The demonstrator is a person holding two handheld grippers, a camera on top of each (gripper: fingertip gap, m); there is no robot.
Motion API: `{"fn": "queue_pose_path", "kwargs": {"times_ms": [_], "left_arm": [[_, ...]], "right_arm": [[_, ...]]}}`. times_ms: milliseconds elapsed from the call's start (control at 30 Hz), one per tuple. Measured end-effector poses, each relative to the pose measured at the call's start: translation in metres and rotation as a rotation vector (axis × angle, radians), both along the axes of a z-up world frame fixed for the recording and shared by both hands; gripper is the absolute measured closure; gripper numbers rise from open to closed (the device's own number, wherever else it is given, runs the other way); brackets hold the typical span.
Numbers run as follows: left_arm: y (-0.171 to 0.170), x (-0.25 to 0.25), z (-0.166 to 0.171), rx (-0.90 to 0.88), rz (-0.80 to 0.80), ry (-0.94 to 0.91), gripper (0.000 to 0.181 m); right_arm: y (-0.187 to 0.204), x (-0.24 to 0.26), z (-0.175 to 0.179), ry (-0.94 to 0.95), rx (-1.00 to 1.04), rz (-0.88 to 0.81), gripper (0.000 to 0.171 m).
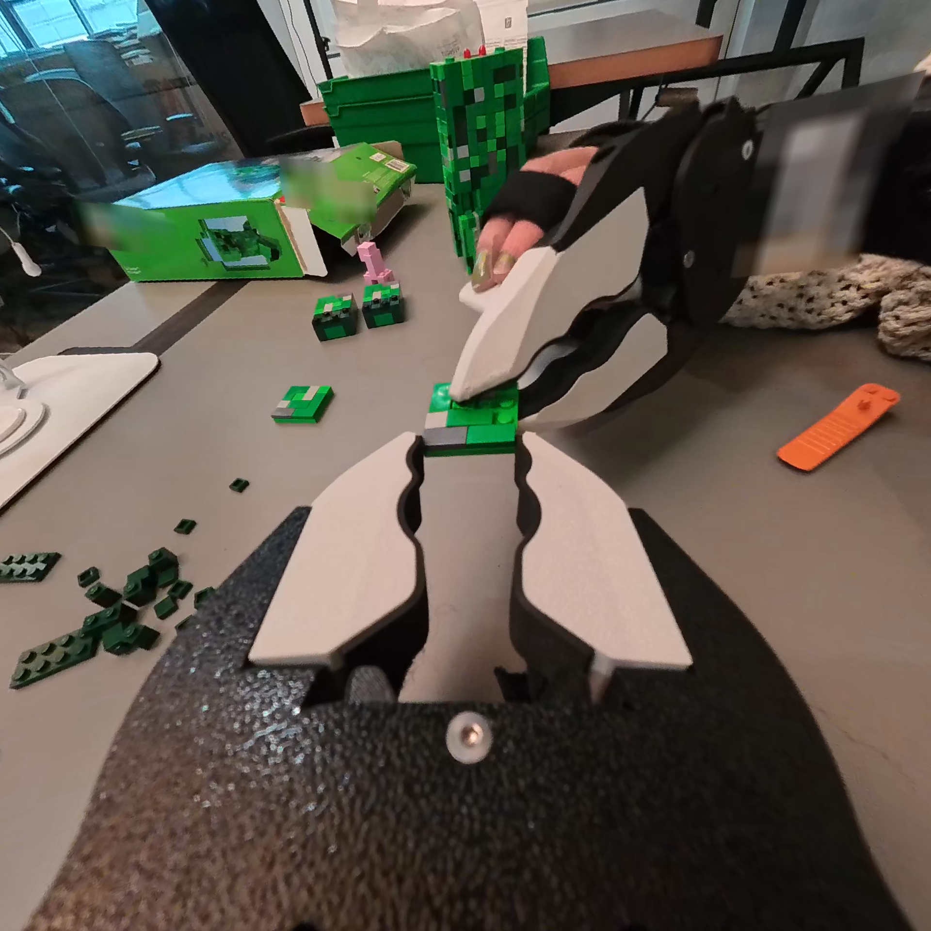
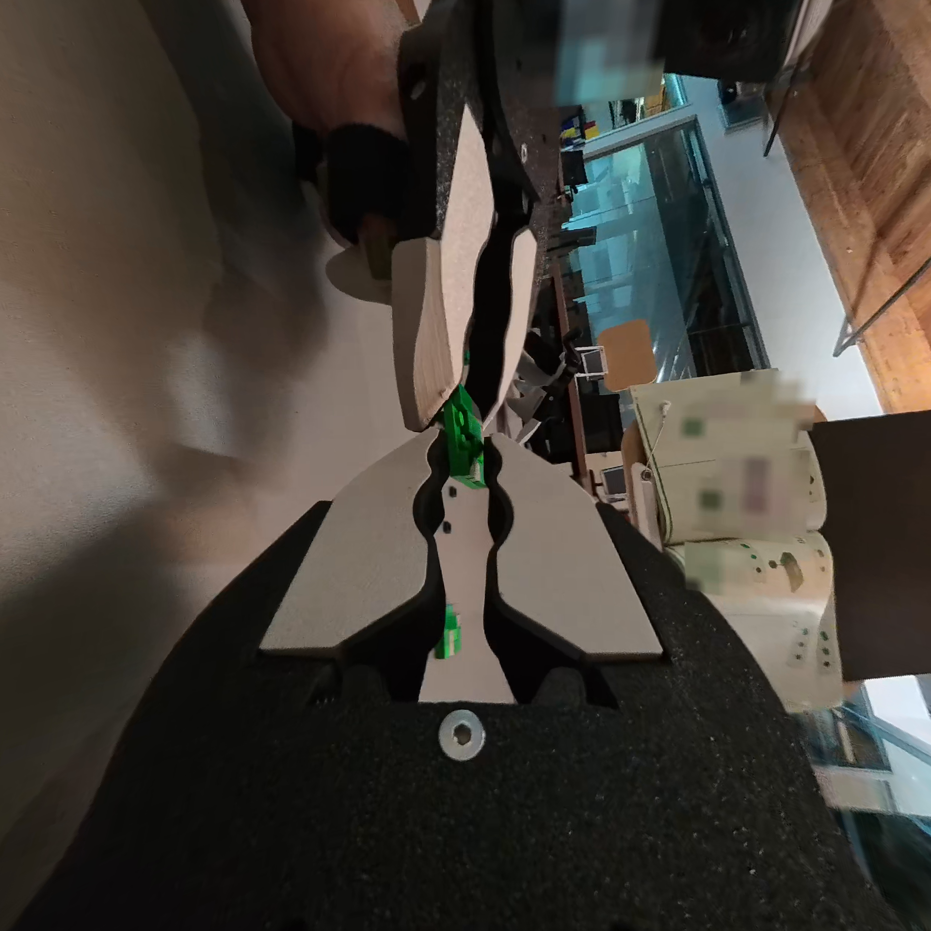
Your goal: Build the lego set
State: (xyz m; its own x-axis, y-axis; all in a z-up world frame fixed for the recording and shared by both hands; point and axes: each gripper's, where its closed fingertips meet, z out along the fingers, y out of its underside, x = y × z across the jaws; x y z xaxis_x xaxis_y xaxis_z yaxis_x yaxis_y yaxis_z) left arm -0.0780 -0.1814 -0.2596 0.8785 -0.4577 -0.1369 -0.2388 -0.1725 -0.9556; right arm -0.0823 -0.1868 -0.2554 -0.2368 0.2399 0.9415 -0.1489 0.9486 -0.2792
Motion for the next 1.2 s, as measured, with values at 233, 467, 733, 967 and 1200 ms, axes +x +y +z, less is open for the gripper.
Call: {"fn": "queue_pose_path", "kwargs": {"times_ms": [233,467,733,967,1200], "left_arm": [[-0.002,0.001,0.002,-0.002,-0.015,-0.027,0.147],[0.000,-0.004,0.002,0.017,0.036,0.003,0.168],[-0.001,-0.003,0.011,0.084,0.036,-0.007,0.138],[-0.003,0.008,0.018,0.094,-0.031,-0.107,0.128],[0.000,0.005,0.015,0.084,0.011,-0.076,0.135]], "right_arm": [[-0.001,0.000,0.000,-0.056,-0.085,-0.008,0.160],[-0.003,0.004,0.004,-0.170,-0.281,0.019,0.165],[0.010,0.002,0.019,0.061,-0.091,-0.008,0.165],[-0.005,0.004,0.012,0.207,0.209,0.027,0.165],[-0.002,0.002,0.012,0.238,0.280,0.004,0.164]]}}
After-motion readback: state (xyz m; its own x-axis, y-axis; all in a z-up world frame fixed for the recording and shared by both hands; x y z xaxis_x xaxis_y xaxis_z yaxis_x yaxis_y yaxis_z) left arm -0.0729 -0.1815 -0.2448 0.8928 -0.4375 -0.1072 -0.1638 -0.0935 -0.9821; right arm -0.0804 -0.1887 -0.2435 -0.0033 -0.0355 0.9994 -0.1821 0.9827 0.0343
